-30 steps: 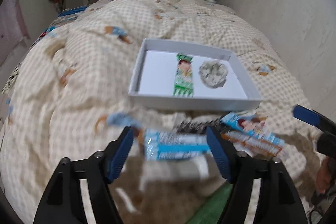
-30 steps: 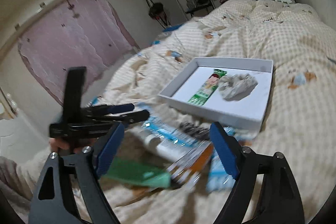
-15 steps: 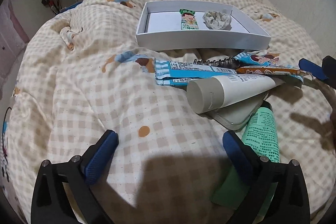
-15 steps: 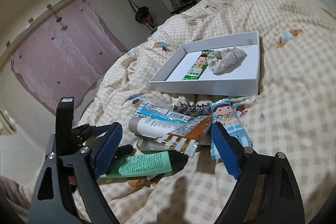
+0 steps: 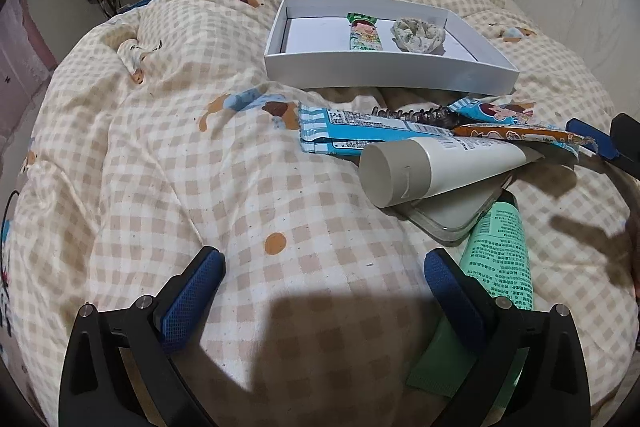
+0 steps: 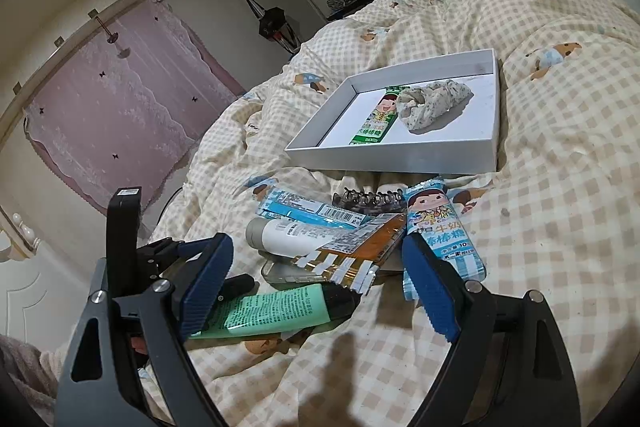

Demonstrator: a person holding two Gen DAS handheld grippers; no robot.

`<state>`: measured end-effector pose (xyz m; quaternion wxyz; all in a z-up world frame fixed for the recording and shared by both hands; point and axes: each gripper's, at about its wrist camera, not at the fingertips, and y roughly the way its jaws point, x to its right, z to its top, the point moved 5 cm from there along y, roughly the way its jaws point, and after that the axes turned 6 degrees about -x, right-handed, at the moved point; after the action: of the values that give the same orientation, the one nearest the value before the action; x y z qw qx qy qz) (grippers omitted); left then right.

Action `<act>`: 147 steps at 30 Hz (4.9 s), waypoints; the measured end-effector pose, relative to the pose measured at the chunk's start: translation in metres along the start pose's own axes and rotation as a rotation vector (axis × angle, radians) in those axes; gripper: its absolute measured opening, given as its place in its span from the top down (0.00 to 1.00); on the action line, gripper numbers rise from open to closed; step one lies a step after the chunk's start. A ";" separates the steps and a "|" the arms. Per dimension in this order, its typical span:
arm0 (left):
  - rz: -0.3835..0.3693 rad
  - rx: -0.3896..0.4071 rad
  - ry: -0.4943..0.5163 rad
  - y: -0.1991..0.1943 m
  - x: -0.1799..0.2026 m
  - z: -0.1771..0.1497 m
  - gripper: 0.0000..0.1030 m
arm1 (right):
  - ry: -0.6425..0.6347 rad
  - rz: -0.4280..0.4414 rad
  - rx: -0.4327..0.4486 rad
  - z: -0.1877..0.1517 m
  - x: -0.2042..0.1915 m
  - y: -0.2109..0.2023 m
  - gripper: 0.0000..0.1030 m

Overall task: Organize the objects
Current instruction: 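Move the left tool back to the pile toward the green tube, then close the left tool on the green tube and lift it, then move the right tool toward the blue candy stick packet while the left tool holds the tube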

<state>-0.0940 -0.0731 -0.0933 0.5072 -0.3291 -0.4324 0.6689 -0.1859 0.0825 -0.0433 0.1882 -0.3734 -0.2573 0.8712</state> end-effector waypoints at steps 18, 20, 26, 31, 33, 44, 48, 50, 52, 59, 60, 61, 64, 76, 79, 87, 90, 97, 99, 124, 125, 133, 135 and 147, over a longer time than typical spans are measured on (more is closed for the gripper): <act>0.050 0.050 0.013 -0.028 0.000 -0.005 0.42 | -0.003 0.011 -0.015 -0.002 0.002 0.003 0.16; 0.010 0.071 0.017 -0.037 -0.001 -0.003 0.56 | -0.008 0.005 -0.017 -0.004 0.001 0.004 0.16; -0.276 -0.030 0.132 -0.064 0.006 0.007 0.77 | 0.013 0.039 -0.020 -0.004 0.005 0.004 0.16; -0.378 -0.087 0.353 -0.070 0.036 0.008 0.77 | 0.048 0.068 -0.014 -0.003 0.011 0.003 0.16; -0.365 -0.125 0.357 -0.058 0.038 0.013 0.77 | 0.048 0.069 -0.017 -0.003 0.010 0.004 0.16; -0.450 -0.259 0.181 -0.001 0.028 0.026 0.55 | 0.067 0.093 -0.027 -0.003 0.015 0.005 0.16; -0.446 -0.259 0.203 0.000 0.039 0.022 0.60 | 0.068 0.093 -0.026 -0.003 0.015 0.005 0.16; -0.444 -0.240 0.218 -0.007 0.049 0.018 0.69 | 0.067 0.093 -0.027 -0.003 0.015 0.005 0.16; -0.459 -0.204 0.262 -0.023 0.060 0.011 0.77 | 0.067 0.093 -0.027 -0.003 0.016 0.005 0.16; -0.357 -0.194 0.362 -0.025 0.086 -0.002 0.77 | 0.069 0.095 -0.029 -0.004 0.016 0.005 0.16; -0.366 -0.209 0.347 -0.022 0.087 0.000 0.77 | 0.070 0.095 -0.029 -0.004 0.016 0.005 0.16; -0.384 -0.241 0.316 -0.016 0.087 0.003 0.76 | 0.070 0.096 -0.029 -0.004 0.016 0.005 0.16; -0.440 -0.307 0.239 0.001 0.086 0.008 0.73 | 0.070 0.095 -0.030 -0.004 0.016 0.005 0.16; -0.584 -0.310 0.013 0.011 0.062 0.019 0.85 | 0.082 0.110 -0.028 -0.005 0.017 0.004 0.16; -0.603 -0.266 0.008 -0.006 0.047 0.018 0.86 | 0.082 0.110 -0.028 -0.005 0.017 0.004 0.16; -0.593 -0.087 -0.025 -0.045 0.001 0.024 0.86 | 0.083 0.110 -0.029 -0.006 0.017 0.003 0.16; -0.578 0.017 -0.071 -0.058 -0.015 0.027 0.86 | 0.084 0.112 -0.030 -0.006 0.017 0.003 0.16; -0.488 0.182 -0.132 -0.065 -0.025 0.006 0.85 | 0.087 0.113 -0.031 -0.006 0.017 0.003 0.16; -0.474 0.194 -0.171 -0.059 -0.025 -0.006 0.85 | 0.087 0.114 -0.032 -0.007 0.017 0.004 0.16; -0.289 0.367 -0.122 -0.100 -0.017 -0.027 0.85 | 0.096 0.142 -0.009 -0.009 0.014 -0.004 0.16; -0.291 0.370 -0.118 -0.101 -0.016 -0.028 0.85 | 0.095 0.138 -0.013 -0.010 0.013 -0.003 0.16; -0.331 0.388 -0.150 -0.102 -0.027 -0.030 0.85 | 0.070 0.072 -0.027 -0.007 0.012 -0.001 0.16; -0.337 0.388 -0.158 -0.100 -0.029 -0.030 0.85 | 0.050 0.016 0.011 -0.004 0.011 -0.010 0.16; -0.343 0.387 -0.168 -0.097 -0.032 -0.029 0.85 | -0.107 -0.357 0.036 0.005 0.010 -0.027 0.33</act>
<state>-0.0217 -0.0858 -0.0172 0.6290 -0.0913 -0.3867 0.6682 -0.1924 0.1071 -0.0299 0.3325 -0.2714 -0.3135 0.8470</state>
